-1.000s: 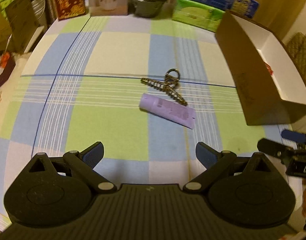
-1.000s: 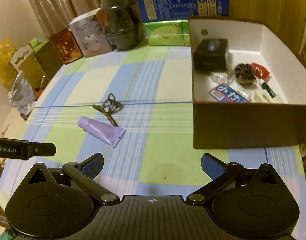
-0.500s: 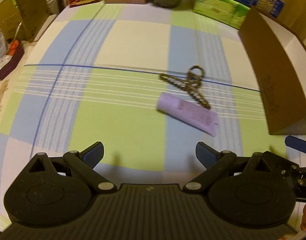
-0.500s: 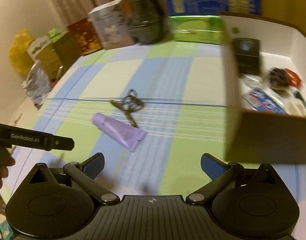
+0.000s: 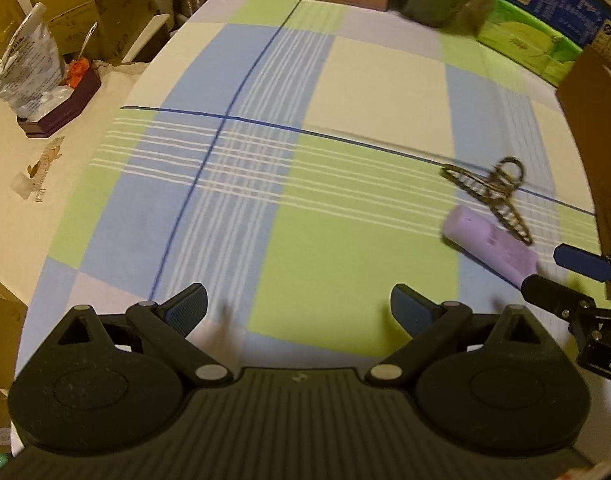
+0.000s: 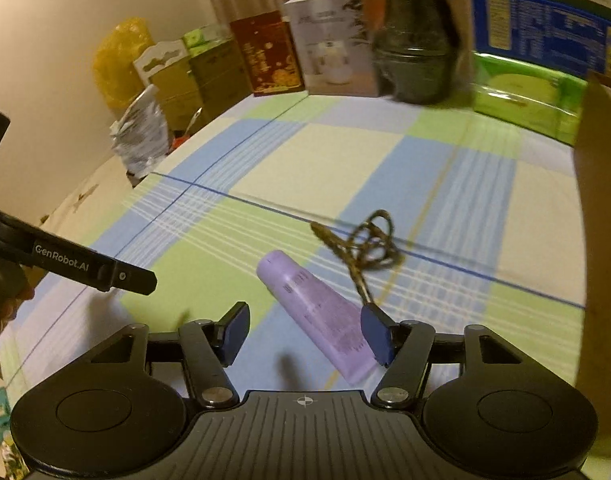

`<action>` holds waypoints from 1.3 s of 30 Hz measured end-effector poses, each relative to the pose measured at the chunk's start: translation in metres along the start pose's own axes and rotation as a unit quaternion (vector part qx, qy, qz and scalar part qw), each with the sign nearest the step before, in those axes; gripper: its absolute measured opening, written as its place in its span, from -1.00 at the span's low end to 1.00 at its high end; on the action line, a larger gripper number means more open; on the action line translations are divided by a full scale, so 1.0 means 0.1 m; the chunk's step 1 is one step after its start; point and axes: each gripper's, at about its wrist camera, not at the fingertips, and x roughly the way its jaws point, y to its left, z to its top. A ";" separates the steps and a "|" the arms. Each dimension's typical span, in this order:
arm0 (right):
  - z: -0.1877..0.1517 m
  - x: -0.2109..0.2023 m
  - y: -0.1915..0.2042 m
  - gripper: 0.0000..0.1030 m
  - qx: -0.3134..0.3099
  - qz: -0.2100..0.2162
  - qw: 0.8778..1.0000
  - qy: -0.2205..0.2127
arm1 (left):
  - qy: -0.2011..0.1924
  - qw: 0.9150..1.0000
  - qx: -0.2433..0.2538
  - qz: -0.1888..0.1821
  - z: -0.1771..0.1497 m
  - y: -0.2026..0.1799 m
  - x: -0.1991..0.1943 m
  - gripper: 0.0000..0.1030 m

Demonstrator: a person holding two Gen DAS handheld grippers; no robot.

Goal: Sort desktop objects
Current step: 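Grasp the purple tube with the right tool, then lower the left tool onto the leopard-print hair band and grasp it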

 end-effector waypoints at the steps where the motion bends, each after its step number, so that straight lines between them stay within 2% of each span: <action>1: 0.02 0.05 0.01 0.16 -0.007 -0.001 1.000 0.001 | 0.001 1.000 0.001 0.000 0.01 0.02 0.02 0.87; 8: 0.09 0.33 0.08 0.13 -0.054 -0.003 0.998 0.012 | 0.011 1.000 0.009 -0.005 0.08 0.12 0.14 0.87; 12: 0.07 0.47 0.11 0.06 -0.071 -0.019 0.997 0.022 | 0.014 1.000 0.014 -0.009 0.10 0.15 0.17 0.87; 13: 0.05 0.47 0.12 0.00 -0.077 -0.023 0.996 0.025 | 0.014 1.000 0.016 -0.010 0.10 0.16 0.17 0.87; 16: 0.01 0.48 0.14 -0.36 -0.080 -0.023 0.995 0.050 | 0.015 1.000 0.019 -0.011 0.09 0.16 0.18 0.87; 18: -0.06 0.43 0.17 -0.36 -0.083 -0.023 0.995 0.045 | 0.017 1.000 0.020 -0.012 0.09 0.16 0.20 0.87; 27: -0.35 0.11 0.18 -0.36 -0.044 -0.034 0.998 0.044 | 0.008 0.999 0.038 -0.021 0.09 0.05 0.15 0.87; 33: -0.56 -0.20 0.07 -0.36 -0.003 -0.080 0.996 0.045 | 0.003 0.998 0.056 -0.030 0.08 -0.09 0.12 0.87; 39: -0.70 -0.46 -0.16 -0.36 0.045 -0.145 0.987 0.046 | -0.003 0.995 0.086 -0.050 0.08 -0.36 0.11 0.87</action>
